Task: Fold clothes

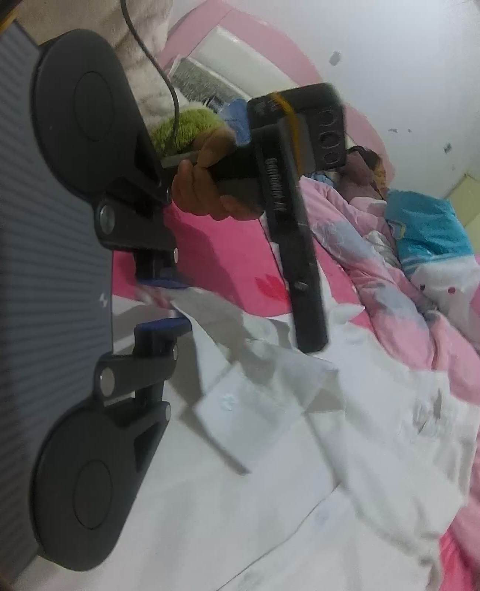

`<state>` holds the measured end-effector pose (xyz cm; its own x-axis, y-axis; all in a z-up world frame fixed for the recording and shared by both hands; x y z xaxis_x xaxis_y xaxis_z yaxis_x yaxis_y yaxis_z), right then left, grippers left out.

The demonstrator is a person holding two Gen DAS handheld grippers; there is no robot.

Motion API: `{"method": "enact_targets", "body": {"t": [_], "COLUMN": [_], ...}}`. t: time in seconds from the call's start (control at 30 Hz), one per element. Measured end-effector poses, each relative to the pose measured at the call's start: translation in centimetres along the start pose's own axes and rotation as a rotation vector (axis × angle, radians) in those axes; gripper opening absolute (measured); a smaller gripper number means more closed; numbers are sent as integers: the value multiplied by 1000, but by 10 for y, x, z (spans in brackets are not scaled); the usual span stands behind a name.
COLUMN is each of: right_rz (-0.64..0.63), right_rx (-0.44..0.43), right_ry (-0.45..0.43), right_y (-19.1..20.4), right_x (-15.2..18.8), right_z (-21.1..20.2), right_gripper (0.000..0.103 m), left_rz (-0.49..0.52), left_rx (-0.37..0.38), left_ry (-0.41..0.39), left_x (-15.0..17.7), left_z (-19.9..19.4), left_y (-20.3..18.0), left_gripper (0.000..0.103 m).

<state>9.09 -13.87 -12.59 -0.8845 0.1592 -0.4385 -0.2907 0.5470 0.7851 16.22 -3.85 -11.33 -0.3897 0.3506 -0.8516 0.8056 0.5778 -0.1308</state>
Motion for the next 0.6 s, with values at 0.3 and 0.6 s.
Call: {"method": "enact_targets", "body": {"t": [0.3,0.6], "right_rz": [106,15], "right_rx": [20,191], "right_ry": [-177,-103], "right_y": [-23,-47], "right_x": [-36,-58], "right_z": [-46,17], "right_gripper": [40,40], "left_rz": [-183,-391], "left_rx": [-1,11], "left_ry": [18,32], "left_x": [20,38], "left_z": [-17,-32], "left_y": [8,18], "left_gripper": [46,42]}}
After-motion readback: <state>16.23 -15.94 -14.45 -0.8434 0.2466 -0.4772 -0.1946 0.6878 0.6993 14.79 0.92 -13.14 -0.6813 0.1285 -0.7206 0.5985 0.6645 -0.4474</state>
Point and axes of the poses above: each gripper's, at about its wrist camera, not at the fingertips, and z roughly the way its jaws point, y to its left, x to its underside, the point moved 9 cm from there along z, roughly the way its jaws point, and after that the axes turned 13 degrees about z, right-handed, at the moved point
